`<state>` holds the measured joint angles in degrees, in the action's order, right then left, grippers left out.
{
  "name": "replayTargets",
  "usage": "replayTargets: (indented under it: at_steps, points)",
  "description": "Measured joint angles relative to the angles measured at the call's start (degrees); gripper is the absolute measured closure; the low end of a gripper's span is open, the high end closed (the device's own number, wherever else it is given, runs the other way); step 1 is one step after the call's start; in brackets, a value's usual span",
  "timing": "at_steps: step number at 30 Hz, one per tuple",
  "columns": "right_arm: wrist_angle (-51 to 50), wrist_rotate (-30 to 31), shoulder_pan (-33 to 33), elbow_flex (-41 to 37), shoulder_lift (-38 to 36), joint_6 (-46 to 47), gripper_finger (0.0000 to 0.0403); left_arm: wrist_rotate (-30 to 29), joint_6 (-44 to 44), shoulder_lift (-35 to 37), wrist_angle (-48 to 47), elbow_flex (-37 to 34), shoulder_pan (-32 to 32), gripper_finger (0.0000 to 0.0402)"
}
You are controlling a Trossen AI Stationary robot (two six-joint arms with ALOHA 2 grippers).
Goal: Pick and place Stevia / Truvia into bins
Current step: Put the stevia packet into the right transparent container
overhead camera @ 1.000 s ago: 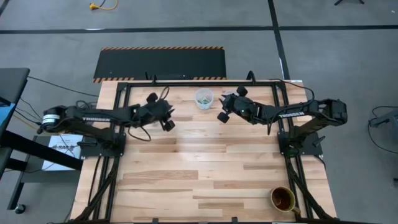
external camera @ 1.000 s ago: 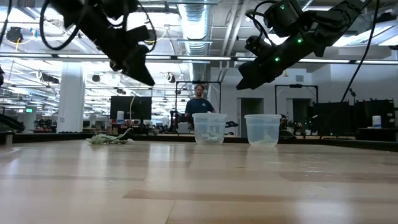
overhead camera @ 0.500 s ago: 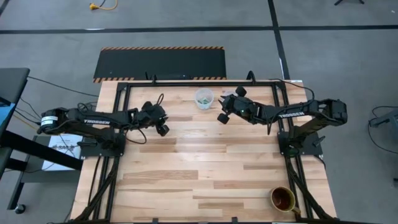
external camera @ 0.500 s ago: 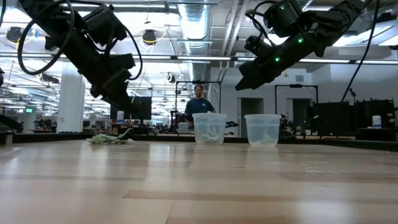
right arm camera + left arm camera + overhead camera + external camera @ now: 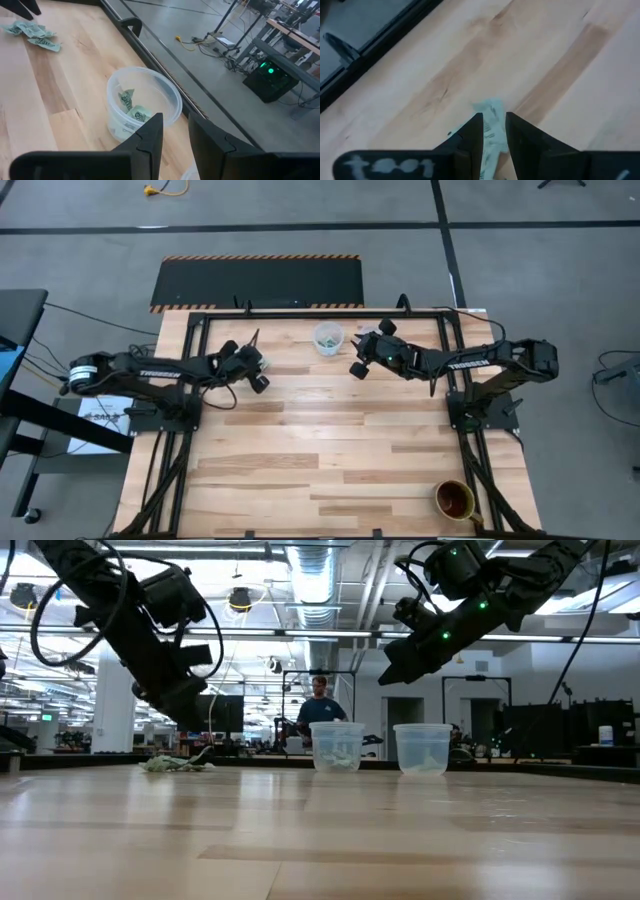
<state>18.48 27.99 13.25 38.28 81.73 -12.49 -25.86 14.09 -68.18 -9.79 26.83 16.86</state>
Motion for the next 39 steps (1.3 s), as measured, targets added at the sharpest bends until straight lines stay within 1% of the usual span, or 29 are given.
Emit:
replayTargets:
  at_steps: [11,18,22,24,26,31,32,39]
  points:
    - [0.0,0.0,0.0,0.0,0.0,0.0,0.0316,0.0,0.3,-9.2,4.3,0.0,2.0,0.0309]
    - [0.0,0.0,0.0,0.0,0.0,0.0,0.0316,1.2,0.7,-13.2,4.7,0.0,3.2,0.0291]
    - [0.0,0.0,0.0,0.0,0.0,0.0,0.0316,2.3,0.7,-14.3,5.6,0.1,3.3,0.0291]
    - [0.0,0.0,0.0,0.0,0.0,0.0,0.0316,3.4,0.7,-14.3,5.8,0.1,3.3,0.0300]
    - [0.0,0.0,0.0,0.0,0.0,0.0,0.0316,3.8,0.7,-14.3,6.1,0.1,3.3,0.0317]
    - [0.0,0.0,0.0,0.0,0.0,0.0,0.0316,4.2,0.7,-14.3,6.8,0.1,3.3,0.0386]
    - [0.0,0.0,0.0,0.0,0.0,0.0,0.0316,4.2,0.7,-14.3,7.0,0.1,3.3,0.0392]
    - [0.0,0.0,0.0,0.0,0.0,0.0,0.0316,4.6,-0.2,-14.4,9.8,0.0,2.7,0.0399]
